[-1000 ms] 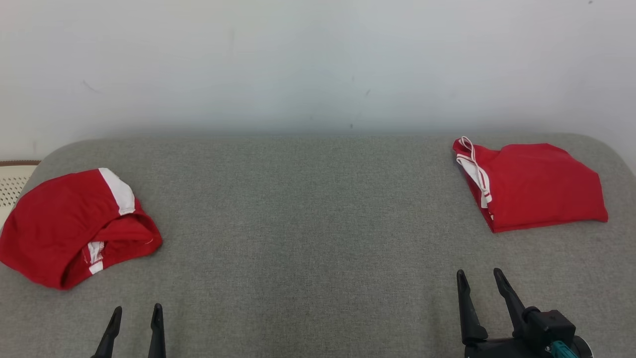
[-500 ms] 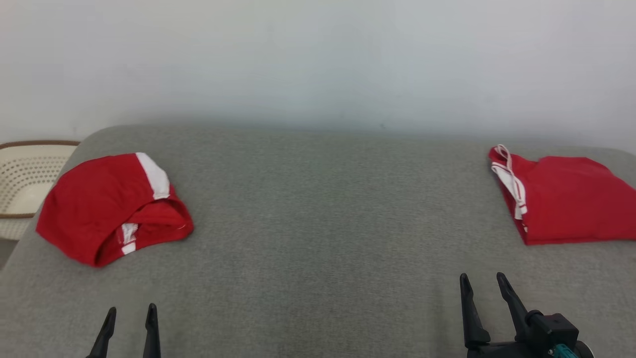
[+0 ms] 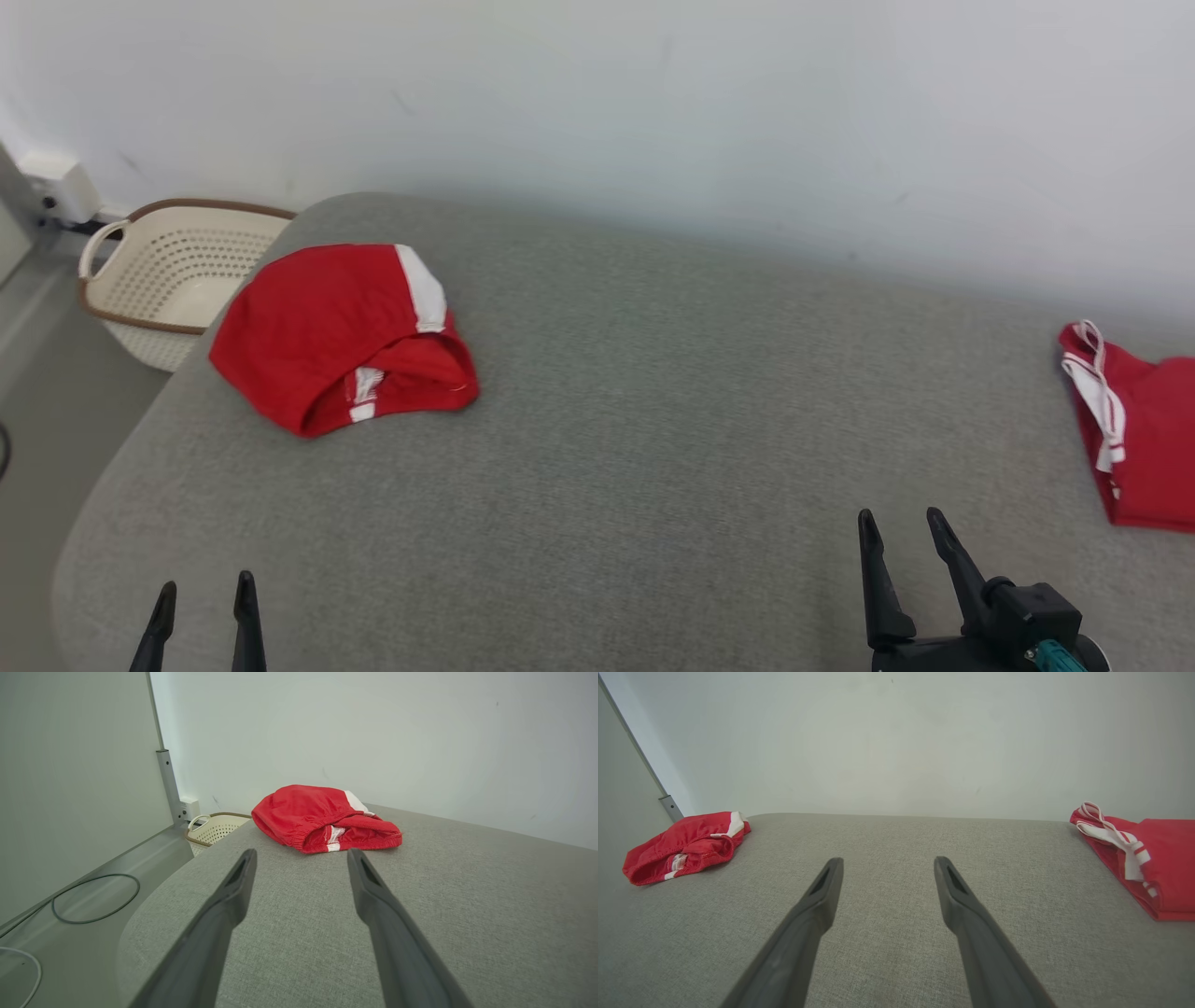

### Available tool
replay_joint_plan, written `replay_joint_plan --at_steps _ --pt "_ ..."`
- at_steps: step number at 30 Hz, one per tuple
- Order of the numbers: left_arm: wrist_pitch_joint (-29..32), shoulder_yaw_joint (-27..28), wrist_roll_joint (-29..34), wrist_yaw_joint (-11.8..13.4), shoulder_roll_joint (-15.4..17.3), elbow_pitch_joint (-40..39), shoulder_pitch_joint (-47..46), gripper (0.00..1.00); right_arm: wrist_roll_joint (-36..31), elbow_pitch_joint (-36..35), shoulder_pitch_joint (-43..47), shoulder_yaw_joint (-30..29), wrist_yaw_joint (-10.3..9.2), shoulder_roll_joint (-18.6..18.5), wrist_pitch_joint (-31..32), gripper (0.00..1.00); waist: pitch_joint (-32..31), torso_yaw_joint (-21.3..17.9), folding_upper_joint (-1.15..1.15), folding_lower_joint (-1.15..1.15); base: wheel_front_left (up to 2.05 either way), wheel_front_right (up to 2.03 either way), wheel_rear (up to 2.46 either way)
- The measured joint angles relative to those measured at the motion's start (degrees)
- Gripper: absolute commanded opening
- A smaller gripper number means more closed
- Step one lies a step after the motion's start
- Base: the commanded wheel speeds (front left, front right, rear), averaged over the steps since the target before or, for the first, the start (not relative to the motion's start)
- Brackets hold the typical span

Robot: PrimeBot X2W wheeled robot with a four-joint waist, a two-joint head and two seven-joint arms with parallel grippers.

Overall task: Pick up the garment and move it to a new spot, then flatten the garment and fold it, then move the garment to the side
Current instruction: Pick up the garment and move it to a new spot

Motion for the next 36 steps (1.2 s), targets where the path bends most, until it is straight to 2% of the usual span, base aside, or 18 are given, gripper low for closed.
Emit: replay_joint_plan --at_steps 10,19,26,36 --pt "0.0 0.25 -0.27 0.54 0.05 -0.1 0.47 1.0 0.44 0.38 -0.27 0.52 0.0 0.02 0.0 1.0 -0.39 6.15 0.0 0.0 0.0 0.0 0.0" --pt "0.0 0.55 -0.46 0.59 0.29 0.09 0.81 1.0 0.51 0.6 -0.29 0.74 0.0 0.03 0.0 1.0 -0.79 10.12 0.0 0.0 0.0 0.0 0.0" --pt "0.0 0.57 -1.0 0.59 0.25 0.22 0.83 1.0 0.63 0.81 -0.35 0.96 0.0 0.03 0.0 1.0 -0.87 10.9 0.0 0.0 0.0 0.0 0.0" --pt "0.0 0.19 -3.36 -0.6 -0.12 -0.13 -2.91 1.0 0.88 0.98 -1.38 1.34 0.0 0.04 0.0 1.0 -0.52 9.49 0.0 0.0 0.0 0.0 0.0"
